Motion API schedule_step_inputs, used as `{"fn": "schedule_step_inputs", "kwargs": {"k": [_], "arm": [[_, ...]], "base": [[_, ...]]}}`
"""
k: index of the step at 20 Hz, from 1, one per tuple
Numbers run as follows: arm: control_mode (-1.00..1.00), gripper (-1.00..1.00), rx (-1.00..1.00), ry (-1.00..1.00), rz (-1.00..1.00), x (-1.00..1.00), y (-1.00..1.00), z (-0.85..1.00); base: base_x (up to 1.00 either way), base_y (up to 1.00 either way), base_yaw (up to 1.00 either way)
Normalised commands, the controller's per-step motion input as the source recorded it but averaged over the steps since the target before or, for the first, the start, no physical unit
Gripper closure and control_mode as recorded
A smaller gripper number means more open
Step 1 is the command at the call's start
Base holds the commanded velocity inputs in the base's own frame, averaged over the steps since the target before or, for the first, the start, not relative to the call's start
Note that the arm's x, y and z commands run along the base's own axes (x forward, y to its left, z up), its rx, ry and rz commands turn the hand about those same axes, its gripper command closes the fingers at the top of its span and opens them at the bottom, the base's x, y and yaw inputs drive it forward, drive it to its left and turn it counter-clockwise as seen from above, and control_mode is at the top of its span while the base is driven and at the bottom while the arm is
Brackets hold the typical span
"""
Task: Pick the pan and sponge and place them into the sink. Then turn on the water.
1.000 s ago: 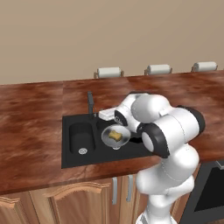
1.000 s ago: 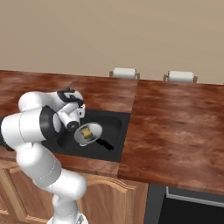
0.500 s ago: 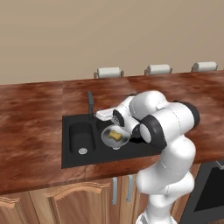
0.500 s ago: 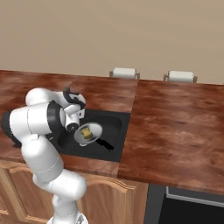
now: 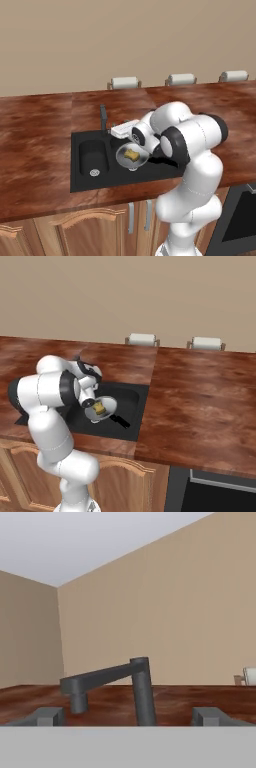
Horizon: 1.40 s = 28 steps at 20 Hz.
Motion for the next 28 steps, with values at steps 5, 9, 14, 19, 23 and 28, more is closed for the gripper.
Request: {"fn": "schedule_step_inputs", "kwargs": {"k": [5, 9, 14, 19, 23, 28], "arm": [[-1.00, -1.00, 0.01, -0.03, 0.05, 0.17, 0.00, 0.00], [-1.00, -1.00, 0.03, 0.00, 0.02, 0.20, 0.00, 0.00], [-1.00, -1.00, 0.01, -0.01, 0.00, 0.10, 0.05, 0.00], [-1.00, -1.00, 0.00, -0.02, 0.00, 0.00, 0.10, 0.00], [-1.00, -1.00, 0.00, 0.00, 0.01, 0.08, 0.09, 0.00], [-1.00, -1.00, 0.02, 0.01, 0.01, 0.15, 0.00, 0.08]], "base": [[0.00, 0.00, 0.00], [0.00, 0.00, 0.00], [0.00, 0.00, 0.00], [0.00, 0.00, 0.00], [0.00, 0.00, 0.00], [0.00, 0.00, 0.00]]}}
